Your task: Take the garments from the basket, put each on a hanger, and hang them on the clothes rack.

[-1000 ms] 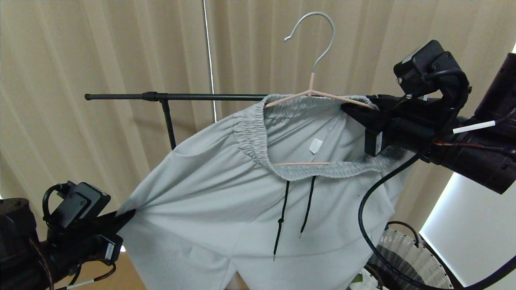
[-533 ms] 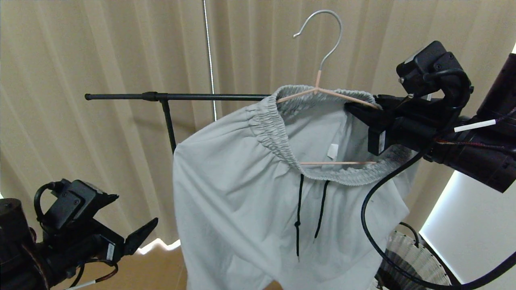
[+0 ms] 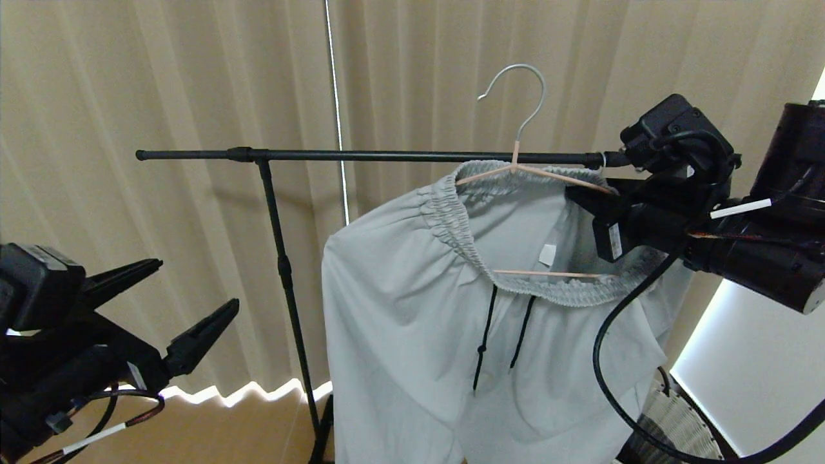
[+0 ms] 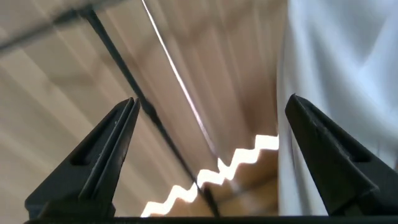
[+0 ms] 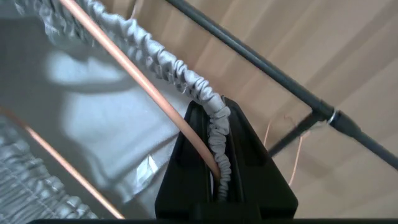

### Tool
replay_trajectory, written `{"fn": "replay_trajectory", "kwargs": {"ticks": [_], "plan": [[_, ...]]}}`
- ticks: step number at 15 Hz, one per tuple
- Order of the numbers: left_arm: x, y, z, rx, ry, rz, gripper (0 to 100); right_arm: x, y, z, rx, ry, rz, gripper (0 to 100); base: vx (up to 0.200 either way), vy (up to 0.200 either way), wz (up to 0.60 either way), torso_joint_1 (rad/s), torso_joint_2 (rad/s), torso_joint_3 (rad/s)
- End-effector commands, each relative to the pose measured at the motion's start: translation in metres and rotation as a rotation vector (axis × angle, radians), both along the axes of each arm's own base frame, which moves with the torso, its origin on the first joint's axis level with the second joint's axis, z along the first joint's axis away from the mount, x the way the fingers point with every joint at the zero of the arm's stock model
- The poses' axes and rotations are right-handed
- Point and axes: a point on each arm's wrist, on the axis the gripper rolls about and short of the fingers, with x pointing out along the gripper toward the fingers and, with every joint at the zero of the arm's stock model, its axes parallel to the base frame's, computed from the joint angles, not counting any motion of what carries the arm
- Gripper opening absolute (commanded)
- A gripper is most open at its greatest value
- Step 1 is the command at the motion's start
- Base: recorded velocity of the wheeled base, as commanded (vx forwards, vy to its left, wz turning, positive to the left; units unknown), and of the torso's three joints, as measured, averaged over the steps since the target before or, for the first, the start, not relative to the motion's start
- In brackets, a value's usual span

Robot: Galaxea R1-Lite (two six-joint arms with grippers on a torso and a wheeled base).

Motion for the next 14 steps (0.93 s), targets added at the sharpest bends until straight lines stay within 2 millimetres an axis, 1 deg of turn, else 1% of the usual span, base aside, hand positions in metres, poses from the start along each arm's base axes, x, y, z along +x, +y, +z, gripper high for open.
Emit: {"fn": "replay_trajectory", "kwargs": {"ticks": [1, 2, 5, 7, 8, 9, 10, 11, 14], "plan": [[-0.008, -0.002, 0.006, -0.028, -0.034, -0.020, 100, -0.003, -0.002, 0.001, -0.005, 0.006, -0.019, 0, 0.000, 0.000, 0.00, 0.000, 0.00, 0.000], [-0.013, -0.001, 0.005, -0.063, -0.024, -0.026, 100, -0.004, -0.003, -0.001, -0.021, 0.028, -0.046, 0, 0.000, 0.000, 0.00, 0.000, 0.00, 0.000], [-0.014, -0.001, 0.004, -0.112, -0.004, -0.028, 100, -0.007, -0.006, -0.001, -0.032, 0.042, -0.074, 0, 0.000, 0.000, 0.00, 0.000, 0.00, 0.000], [-0.014, -0.002, 0.002, -0.109, 0.006, -0.034, 100, -0.005, -0.010, -0.002, -0.039, 0.049, -0.112, 0, 0.000, 0.000, 0.00, 0.000, 0.00, 0.000], [-0.012, -0.003, 0.001, -0.108, 0.011, -0.041, 100, -0.003, -0.018, -0.004, -0.059, 0.081, -0.162, 0, 0.000, 0.000, 0.00, 0.000, 0.00, 0.000], [-0.012, -0.003, 0.001, -0.108, 0.011, -0.041, 100, -0.003, -0.018, -0.004, -0.059, 0.081, -0.162, 0, 0.000, 0.000, 0.00, 0.000, 0.00, 0.000], [-0.013, -0.006, 0.001, -0.105, 0.013, -0.063, 100, -0.005, -0.021, -0.007, -0.086, 0.114, -0.211, 0, 0.000, 0.000, 0.00, 0.000, 0.00, 0.000], [-0.014, -0.006, 0.000, -0.100, 0.013, -0.063, 100, -0.005, -0.022, -0.009, -0.091, 0.121, -0.225, 0, 0.000, 0.000, 0.00, 0.000, 0.00, 0.000], [-0.014, -0.006, 0.000, -0.100, 0.016, -0.062, 100, -0.003, -0.022, -0.011, -0.105, 0.124, -0.279, 0, 0.000, 0.000, 0.00, 0.000, 0.00, 0.000]]}}
